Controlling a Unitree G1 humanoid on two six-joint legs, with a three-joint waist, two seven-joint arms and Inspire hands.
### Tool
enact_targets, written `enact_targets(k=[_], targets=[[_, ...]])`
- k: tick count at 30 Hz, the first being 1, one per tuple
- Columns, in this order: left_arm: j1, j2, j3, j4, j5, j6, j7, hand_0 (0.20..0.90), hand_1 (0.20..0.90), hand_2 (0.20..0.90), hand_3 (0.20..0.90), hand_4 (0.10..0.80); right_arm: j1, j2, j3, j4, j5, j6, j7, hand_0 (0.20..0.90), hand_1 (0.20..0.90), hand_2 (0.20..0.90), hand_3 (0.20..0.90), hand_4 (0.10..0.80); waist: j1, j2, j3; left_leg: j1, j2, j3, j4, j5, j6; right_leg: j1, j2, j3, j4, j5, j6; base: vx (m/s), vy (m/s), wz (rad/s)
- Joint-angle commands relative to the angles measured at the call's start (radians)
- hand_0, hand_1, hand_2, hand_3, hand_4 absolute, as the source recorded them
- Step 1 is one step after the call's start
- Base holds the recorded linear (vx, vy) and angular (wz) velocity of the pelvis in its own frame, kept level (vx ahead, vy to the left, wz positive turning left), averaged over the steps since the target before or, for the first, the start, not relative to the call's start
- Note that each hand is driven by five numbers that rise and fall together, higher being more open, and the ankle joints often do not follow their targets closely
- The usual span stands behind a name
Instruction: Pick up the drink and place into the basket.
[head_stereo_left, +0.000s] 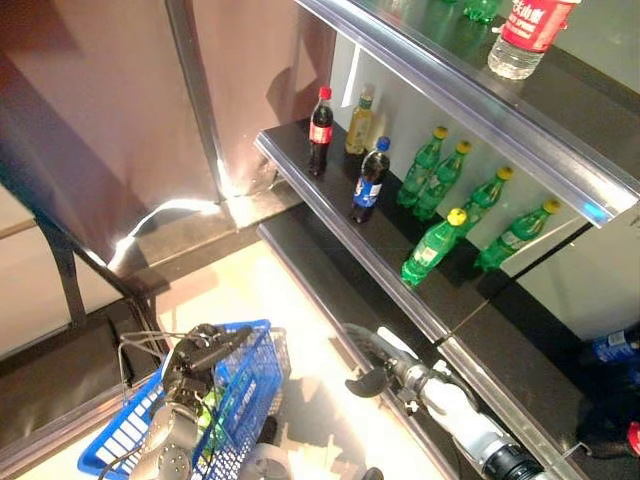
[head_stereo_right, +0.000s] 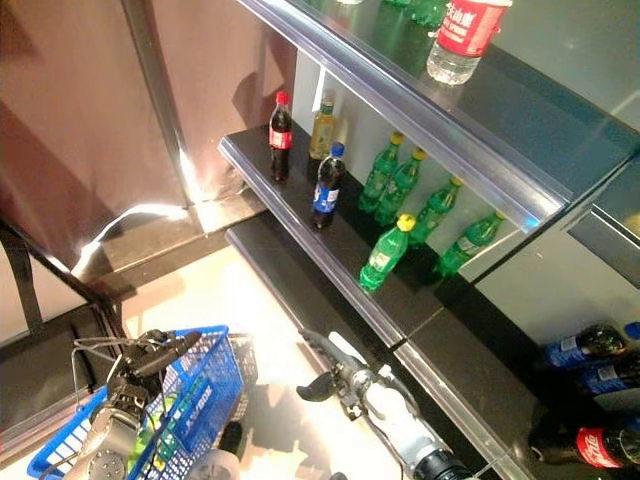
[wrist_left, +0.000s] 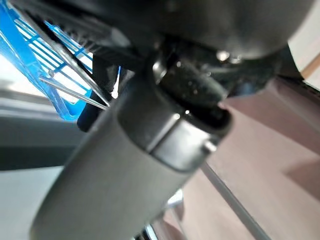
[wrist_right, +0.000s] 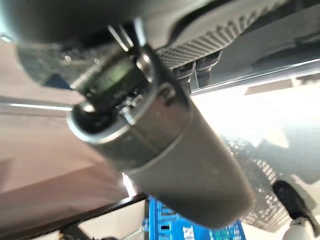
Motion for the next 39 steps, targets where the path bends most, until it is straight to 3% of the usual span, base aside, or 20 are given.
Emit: enact_targets(k=[1,10,19,30,39], targets=[[-0.119,0.001,0.043,-0.043,0.096,-0.194,-0.051,0.3,0.3,0.3,0.2,0.1,0.004,-0.049,-0.013,0.022,-0.034,-0.067,0.0,0.9,0.9,0.9,0.9,0.8,-0.006,0.089,-0.171,0.005,-0.012,0.049,-0.003,-0.016,0.02,0.043,-0.005,-0.05,0.004,-0.001,0.01,0.005,0.002,-0.09],[-0.084,-0.01,0.06,0.101,0.136,-0.182,-0.07,0.3,0.3,0.3,0.2,0.1,0.046,-0.038,-0.075,0.127,-0.102,-0.042,0.024,0.9,0.9,0.9,0.9,0.8,-0.039,0.104,-0.165,0.024,-0.001,0.097,-0.003,-0.029,0.016,0.036,-0.016,-0.043,0.004,0.012,0.015,-0.002,0.011,-0.08],[-0.115,-0.016,0.046,0.343,0.225,-0.18,-0.105,0.3,0.3,0.3,0.2,0.1,0.064,0.005,-0.14,0.339,-0.093,-0.042,-0.014,0.9,0.9,0.9,0.9,0.8,-0.083,0.112,-0.178,0.038,-0.001,0.127,-0.003,-0.044,0.019,0.02,-0.016,-0.012,0.004,0.025,0.014,0.012,0.001,-0.02],[-0.181,0.005,-0.007,0.646,0.309,-0.156,-0.149,0.3,0.3,0.3,0.2,0.1,0.065,0.034,-0.262,0.69,0.02,-0.07,-0.051,0.9,0.9,0.9,0.9,0.8,-0.156,0.119,-0.198,0.068,-0.007,0.178,-0.003,-0.074,0.036,-0.002,-0.011,0.058,0.012,0.025,0.005,0.012,0.012,-0.13],[-0.194,0.006,-0.037,0.774,0.323,-0.177,-0.188,0.3,0.3,0.3,0.2,0.1,0.067,0.036,-0.353,0.83,0.079,-0.047,-0.047,0.9,0.9,0.9,0.9,0.8,-0.21,0.125,-0.198,0.101,-0.016,0.227,-0.003,-0.093,0.053,-0.017,0.001,0.124,0.026,0.024,0.001,0.013,0.026,-0.28]])
